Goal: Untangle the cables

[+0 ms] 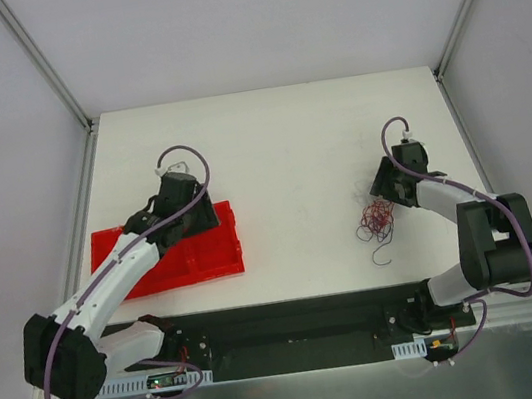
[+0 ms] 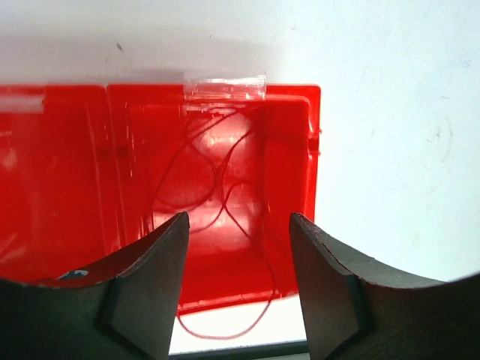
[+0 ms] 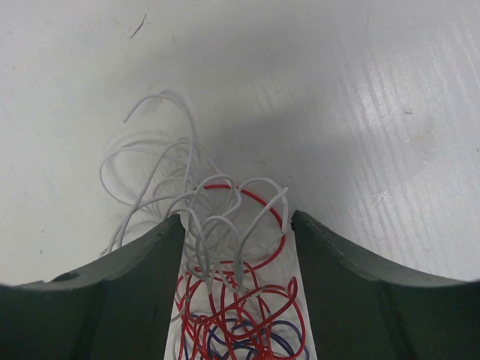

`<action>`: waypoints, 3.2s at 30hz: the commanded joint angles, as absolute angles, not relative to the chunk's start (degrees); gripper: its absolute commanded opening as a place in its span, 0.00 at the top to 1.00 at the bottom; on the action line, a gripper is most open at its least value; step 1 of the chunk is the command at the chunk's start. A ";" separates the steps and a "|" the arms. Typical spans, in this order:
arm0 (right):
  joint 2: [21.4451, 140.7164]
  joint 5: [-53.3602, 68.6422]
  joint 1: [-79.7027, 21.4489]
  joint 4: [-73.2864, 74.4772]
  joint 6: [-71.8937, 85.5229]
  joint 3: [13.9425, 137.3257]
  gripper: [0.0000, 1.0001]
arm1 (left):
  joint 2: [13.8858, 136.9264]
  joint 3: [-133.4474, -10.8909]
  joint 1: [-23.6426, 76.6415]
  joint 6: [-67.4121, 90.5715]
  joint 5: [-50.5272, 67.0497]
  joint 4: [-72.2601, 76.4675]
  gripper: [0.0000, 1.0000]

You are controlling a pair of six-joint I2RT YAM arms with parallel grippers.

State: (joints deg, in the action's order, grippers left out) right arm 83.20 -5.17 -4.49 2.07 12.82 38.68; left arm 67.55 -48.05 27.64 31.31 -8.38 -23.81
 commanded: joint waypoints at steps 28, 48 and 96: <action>83.93 -5.62 -5.01 3.60 12.48 40.25 0.37 | 71.28 -49.40 28.56 36.31 -18.80 -32.63 1.00; 84.02 -5.45 -5.01 3.78 12.39 40.43 0.37 | 70.05 -33.48 28.92 22.05 -16.09 4.95 0.95; 76.47 6.68 -19.51 2.87 10.01 40.95 0.37 | 93.58 -61.68 40.25 35.50 30.15 5.19 0.43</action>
State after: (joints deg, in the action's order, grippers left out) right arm 79.00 10.07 -19.73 -3.25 7.90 38.87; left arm 86.21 -54.92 38.13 33.15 28.49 2.35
